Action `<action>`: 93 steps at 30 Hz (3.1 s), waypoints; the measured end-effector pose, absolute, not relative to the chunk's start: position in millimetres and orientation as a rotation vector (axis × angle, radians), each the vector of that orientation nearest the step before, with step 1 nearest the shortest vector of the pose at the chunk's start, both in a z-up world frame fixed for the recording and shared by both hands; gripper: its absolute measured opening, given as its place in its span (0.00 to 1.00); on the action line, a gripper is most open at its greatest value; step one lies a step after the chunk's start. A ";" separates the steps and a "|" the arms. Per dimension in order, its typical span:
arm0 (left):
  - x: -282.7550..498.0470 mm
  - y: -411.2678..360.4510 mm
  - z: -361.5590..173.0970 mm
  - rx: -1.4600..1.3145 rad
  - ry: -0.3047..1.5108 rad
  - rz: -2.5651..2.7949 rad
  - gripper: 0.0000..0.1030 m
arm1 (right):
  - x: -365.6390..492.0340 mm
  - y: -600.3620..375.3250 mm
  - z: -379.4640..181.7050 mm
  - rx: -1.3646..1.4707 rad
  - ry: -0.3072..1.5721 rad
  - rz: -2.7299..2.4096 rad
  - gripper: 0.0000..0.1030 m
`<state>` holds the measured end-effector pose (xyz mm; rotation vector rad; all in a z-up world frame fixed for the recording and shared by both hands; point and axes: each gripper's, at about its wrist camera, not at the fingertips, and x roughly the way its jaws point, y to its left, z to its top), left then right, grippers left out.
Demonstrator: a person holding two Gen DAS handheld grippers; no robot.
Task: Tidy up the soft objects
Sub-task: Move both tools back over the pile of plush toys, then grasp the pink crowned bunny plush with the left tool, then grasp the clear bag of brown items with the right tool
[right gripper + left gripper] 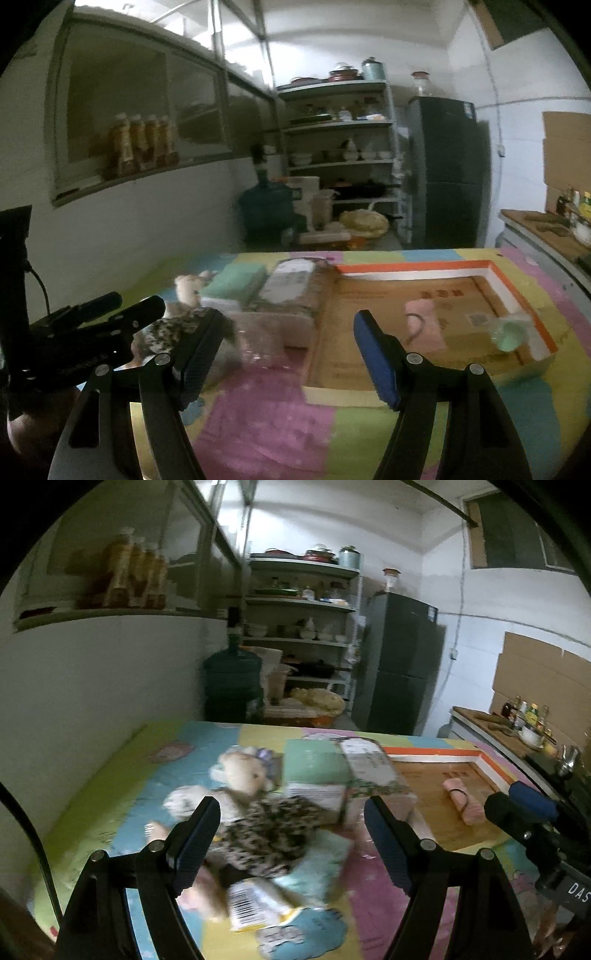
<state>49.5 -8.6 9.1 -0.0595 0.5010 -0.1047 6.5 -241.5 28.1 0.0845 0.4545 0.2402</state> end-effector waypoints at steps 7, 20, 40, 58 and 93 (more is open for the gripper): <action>39.6 28.3 5.7 -0.091 0.499 -0.040 0.78 | 9.4 -213.2 26.2 0.064 0.474 0.286 0.72; 25.4 76.1 -10.9 -0.159 0.515 0.023 0.78 | 12.8 -173.2 17.1 0.029 0.512 0.328 0.72; 47.0 98.4 -58.0 -0.319 0.613 -0.011 0.78 | 26.6 -157.9 -9.9 0.023 0.583 0.326 0.72; 68.0 93.1 -70.7 -0.343 0.618 -0.165 0.33 | 66.7 -184.4 -29.4 0.047 0.667 0.232 0.72; 52.4 89.9 -24.9 -0.258 0.478 -0.208 0.31 | 80.3 -192.5 -24.0 0.058 0.690 0.246 0.48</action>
